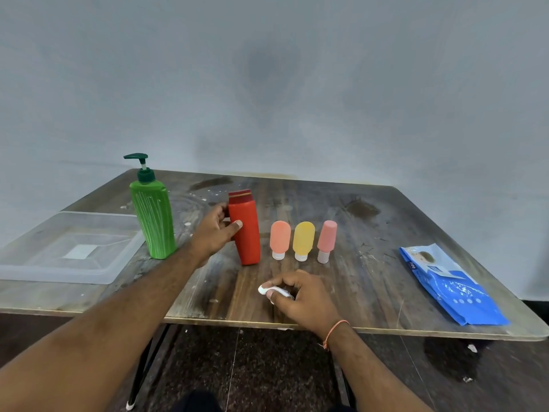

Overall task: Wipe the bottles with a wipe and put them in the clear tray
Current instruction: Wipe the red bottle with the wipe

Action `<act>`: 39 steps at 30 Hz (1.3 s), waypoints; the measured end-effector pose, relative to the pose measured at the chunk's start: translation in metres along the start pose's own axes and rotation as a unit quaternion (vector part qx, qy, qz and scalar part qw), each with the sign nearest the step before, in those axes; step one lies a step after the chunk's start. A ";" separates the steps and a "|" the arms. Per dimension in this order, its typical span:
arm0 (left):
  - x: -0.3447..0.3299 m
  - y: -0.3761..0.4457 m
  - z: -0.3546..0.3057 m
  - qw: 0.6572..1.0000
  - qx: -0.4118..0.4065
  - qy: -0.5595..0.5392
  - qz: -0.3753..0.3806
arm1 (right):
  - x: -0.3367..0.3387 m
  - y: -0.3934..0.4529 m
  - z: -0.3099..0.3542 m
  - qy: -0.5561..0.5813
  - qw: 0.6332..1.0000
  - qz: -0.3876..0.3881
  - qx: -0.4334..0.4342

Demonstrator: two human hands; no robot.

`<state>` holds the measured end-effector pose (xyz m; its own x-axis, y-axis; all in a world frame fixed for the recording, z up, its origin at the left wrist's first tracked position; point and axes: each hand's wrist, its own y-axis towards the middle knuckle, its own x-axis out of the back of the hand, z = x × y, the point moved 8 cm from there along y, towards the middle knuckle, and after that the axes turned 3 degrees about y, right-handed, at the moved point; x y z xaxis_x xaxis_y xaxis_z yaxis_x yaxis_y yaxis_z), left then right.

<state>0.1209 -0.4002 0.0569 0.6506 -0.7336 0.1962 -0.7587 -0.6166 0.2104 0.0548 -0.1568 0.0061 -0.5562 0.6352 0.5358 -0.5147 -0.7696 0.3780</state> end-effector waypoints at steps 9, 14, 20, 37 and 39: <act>-0.012 0.011 -0.015 0.995 -0.031 0.060 0.072 | 0.001 0.000 0.003 0.004 1.000 -0.002 -0.006; -0.012 0.012 -0.013 0.994 -0.035 0.064 0.086 | 0.002 0.001 0.003 -0.001 1.000 -0.007 -0.004; -0.010 0.007 -0.008 0.995 -0.030 0.039 0.085 | 0.002 0.000 0.003 -0.012 1.000 -0.008 0.002; -0.019 0.008 -0.012 0.995 -0.017 0.007 0.095 | 0.000 0.001 0.000 -0.015 1.000 -0.001 -0.004; -0.019 0.008 -0.010 0.996 -0.015 0.002 0.093 | 0.001 0.001 -0.001 -0.013 1.000 -0.003 -0.005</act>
<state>0.1030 -0.3881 0.0647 0.4993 -0.8332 0.2375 -0.8647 -0.4617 0.1978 0.0534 -0.1573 0.0062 -0.5366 0.6377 0.5526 -0.5243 -0.7651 0.3739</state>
